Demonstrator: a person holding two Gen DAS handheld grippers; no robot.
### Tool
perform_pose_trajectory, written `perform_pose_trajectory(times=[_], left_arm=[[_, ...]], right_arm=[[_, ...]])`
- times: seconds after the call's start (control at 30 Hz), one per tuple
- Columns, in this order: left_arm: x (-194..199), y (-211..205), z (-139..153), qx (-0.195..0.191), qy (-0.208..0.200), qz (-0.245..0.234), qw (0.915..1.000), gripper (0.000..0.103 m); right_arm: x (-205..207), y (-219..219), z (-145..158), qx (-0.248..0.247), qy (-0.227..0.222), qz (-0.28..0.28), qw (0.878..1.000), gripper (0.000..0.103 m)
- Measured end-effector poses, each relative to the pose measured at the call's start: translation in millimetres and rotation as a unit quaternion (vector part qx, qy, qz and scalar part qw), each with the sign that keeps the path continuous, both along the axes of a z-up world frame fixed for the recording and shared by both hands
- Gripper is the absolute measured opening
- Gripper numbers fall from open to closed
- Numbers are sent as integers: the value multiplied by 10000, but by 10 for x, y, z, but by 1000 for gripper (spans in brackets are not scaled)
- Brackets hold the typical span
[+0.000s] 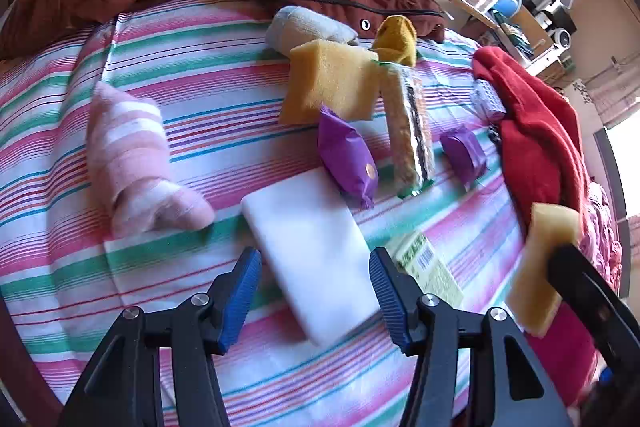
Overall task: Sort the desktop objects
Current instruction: 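Lift the yellow sponge with the right gripper while the left grasps the white sponge, then carry both sponges to the gold tray and open both grippers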
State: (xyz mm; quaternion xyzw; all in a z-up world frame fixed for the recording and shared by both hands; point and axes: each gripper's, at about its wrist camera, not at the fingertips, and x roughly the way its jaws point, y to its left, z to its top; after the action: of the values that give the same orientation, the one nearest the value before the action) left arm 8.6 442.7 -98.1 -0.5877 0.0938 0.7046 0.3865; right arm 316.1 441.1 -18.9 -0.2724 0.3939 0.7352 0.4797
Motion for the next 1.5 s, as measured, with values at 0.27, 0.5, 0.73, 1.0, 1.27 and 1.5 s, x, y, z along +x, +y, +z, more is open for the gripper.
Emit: perform_pose_trajectory(times=[0.27, 0.5, 0.73, 1.0, 1.27, 1.5], left_arm=[[-34, 243, -104, -351, 100, 194, 9991, 71], [48, 349, -192, -749, 734, -181, 9943, 73], [86, 139, -189, -326, 979, -560, 9931, 66], [164, -282, -104, -140, 1128, -597, 9917, 64], [335, -800, 94, 150, 1559, -570, 9860, 64], [481, -1122, 479, 489, 2175, -516, 9735, 64]], right_arm=[[55, 16, 19, -14, 233, -18, 9997, 69], [42, 20, 6, -49, 267, 68, 9996, 70], [3, 23, -9, -56, 211, 179, 9996, 70], [-98, 20, -62, -146, 45, 421, 9990, 70], [-230, -36, -76, -117, -84, 751, 9971, 70], [-354, -99, -90, -57, -291, 976, 9948, 70]])
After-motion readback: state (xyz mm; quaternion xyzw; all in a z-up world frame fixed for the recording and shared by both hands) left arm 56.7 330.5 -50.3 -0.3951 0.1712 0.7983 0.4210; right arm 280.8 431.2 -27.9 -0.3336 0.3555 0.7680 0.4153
